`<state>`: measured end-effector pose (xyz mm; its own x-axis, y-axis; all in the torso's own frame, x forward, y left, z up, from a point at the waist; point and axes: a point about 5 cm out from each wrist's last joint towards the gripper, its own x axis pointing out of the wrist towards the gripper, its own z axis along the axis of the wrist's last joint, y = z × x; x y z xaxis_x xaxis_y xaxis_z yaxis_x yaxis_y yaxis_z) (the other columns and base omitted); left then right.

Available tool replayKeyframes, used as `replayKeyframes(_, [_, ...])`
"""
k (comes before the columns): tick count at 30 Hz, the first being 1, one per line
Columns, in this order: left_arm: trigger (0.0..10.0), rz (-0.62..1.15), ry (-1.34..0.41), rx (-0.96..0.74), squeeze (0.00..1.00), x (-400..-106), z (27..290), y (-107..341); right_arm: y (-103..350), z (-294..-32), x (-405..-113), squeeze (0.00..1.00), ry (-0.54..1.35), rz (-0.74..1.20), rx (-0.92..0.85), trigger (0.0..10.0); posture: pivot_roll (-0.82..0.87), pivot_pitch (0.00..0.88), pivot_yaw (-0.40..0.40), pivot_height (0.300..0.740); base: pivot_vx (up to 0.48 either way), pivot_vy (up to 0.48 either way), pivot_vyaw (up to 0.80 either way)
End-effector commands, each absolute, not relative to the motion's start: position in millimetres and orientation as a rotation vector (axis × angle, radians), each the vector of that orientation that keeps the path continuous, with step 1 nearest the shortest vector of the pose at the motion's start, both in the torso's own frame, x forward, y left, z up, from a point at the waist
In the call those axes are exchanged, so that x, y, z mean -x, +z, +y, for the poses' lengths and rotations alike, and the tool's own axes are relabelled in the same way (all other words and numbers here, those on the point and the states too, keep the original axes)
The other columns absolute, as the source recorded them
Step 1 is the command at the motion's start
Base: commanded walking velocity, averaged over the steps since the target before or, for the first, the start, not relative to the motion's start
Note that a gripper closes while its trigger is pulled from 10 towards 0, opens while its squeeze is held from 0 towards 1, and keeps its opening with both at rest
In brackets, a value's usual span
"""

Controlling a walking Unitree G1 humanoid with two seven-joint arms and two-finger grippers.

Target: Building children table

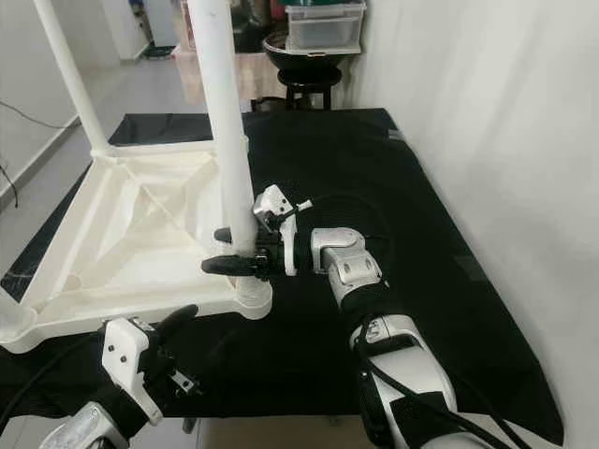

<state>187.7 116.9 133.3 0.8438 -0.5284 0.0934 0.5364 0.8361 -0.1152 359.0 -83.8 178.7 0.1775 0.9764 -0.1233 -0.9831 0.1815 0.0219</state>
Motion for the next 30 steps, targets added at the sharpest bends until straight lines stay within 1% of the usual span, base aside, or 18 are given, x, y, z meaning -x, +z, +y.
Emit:
replayKeyframes(1, [10.0,-0.043,-0.55,0.128,0.0,-187,118,130,177,-80,-358,0.0,1.402,0.115,0.061,0.0,0.0,0.016,-0.02,0.74,0.0,0.0,0.0])
replayKeyframes(7, [10.0,-0.048,-0.547,0.131,0.0,-186,118,131,162,-100,-356,0.0,1.239,0.127,0.093,0.0,0.0,0.031,-0.02,0.74,0.0,0.0,0.0])
replayKeyframes(8, [10.0,-0.049,-0.547,0.131,0.0,-185,119,132,153,-103,-352,0.0,1.153,0.153,0.126,0.0,-0.01,0.038,-0.023,0.74,0.0,0.0,0.0])
replayKeyframes(9, [10.0,-0.049,-0.546,0.131,0.0,-185,120,133,140,-101,-351,0.0,0.778,0.197,0.114,0.0,-0.02,0.048,-0.024,0.74,0.0,0.0,0.0])
replayKeyframes(10, [10.0,-0.049,-0.546,0.13,0.0,-184,121,133,132,-107,-347,0.0,0.487,0.234,0.11,0.0,-0.02,0.048,-0.024,0.74,0.0,0.0,0.0])
replayKeyframes(11, [10.0,-0.049,-0.546,0.13,0.0,-184,121,133,132,-107,-347,0.0,0.487,0.234,0.11,0.0,-0.02,0.048,-0.024,0.74,0.0,0.0,0.0])
replayKeyframes(12, [10.0,-0.049,-0.547,0.13,0.0,-184,122,133,127,-96,-327,0.0,0.462,0.231,0.134,0.0,-0.03,0.061,-0.008,0.74,0.0,0.0,0.0])
replayKeyframes(13, [10.0,-0.049,-0.547,0.13,0.0,-184,122,133,127,-96,-327,0.0,0.462,0.231,0.134,0.0,-0.03,0.061,-0.008,0.74,0.0,0.0,0.0])
replayKeyframes(15, [10.0,-0.047,-0.547,0.129,0.0,-184,122,133,132,-70,-311,0.0,0.672,0.163,0.2,0.0,-0.05,0.048,-0.001,0.74,0.0,0.0,0.0])
replayKeyframes(16, [10.0,-0.047,-0.548,0.129,0.0,-184,122,133,132,-67,-313,0.0,0.715,0.169,0.188,0.0,-0.02,0.047,-0.02,0.74,0.0,0.0,0.0])
replayKeyframes(18, [10.0,-0.047,-0.55,0.131,0.0,-185,122,133,134,-66,-323,0.0,0.707,0.175,0.171,0.0,-0.02,0.043,-0.018,0.74,0.0,0.0,0.0])
replayKeyframes(22, [10.0,-0.049,-0.547,0.13,0.0,-185,121,133,135,-65,-326,0.0,0.694,0.178,0.178,0.0,-0.02,0.042,-0.018,0.74,0.0,0.0,0.0])
replayKeyframes(23, [10.0,-0.05,-0.541,0.129,0.0,-185,121,133,137,-65,-325,0.0,0.661,0.188,0.178,10.0,-0.02,0.04,-0.018,0.74,0.0,0.0,0.0])
replayKeyframes(24, [10.0,-0.052,-0.534,0.13,0.0,-186,121,133,141,-62,-324,0.13,0.674,0.186,0.152,10.0,-0.02,0.038,-0.02,0.74,0.0,0.0,0.0])
replayKeyframes(25, [10.0,-0.053,-0.532,0.131,0.0,-186,121,133,148,-59,-324,1.0,0.71,0.181,0.12,10.0,-0.01,0.034,-0.018,0.74,0.0,0.0,0.0])
replayKeyframes(27, [10.0,-0.053,-0.533,0.132,0.0,-187,120,132,159,-56,-327,1.0,0.791,0.15,0.079,10.0,-0.02,0.026,-0.022,0.74,0.0,0.0,0.0])
replayKeyframes(29, [10.0,-0.051,-0.539,0.132,0.0,-187,119,132,172,-57,-335,1.0,0.935,0.079,0.067,10.0,-0.02,0.019,-0.019,0.74,0.0,0.0,0.0])
replayKeyframes(30, [10.0,-0.051,-0.539,0.132,0.0,-187,119,132,172,-57,-335,1.0,0.935,0.079,0.067,10.0,-0.02,0.019,-0.019,0.74,0.0,0.0,0.0])
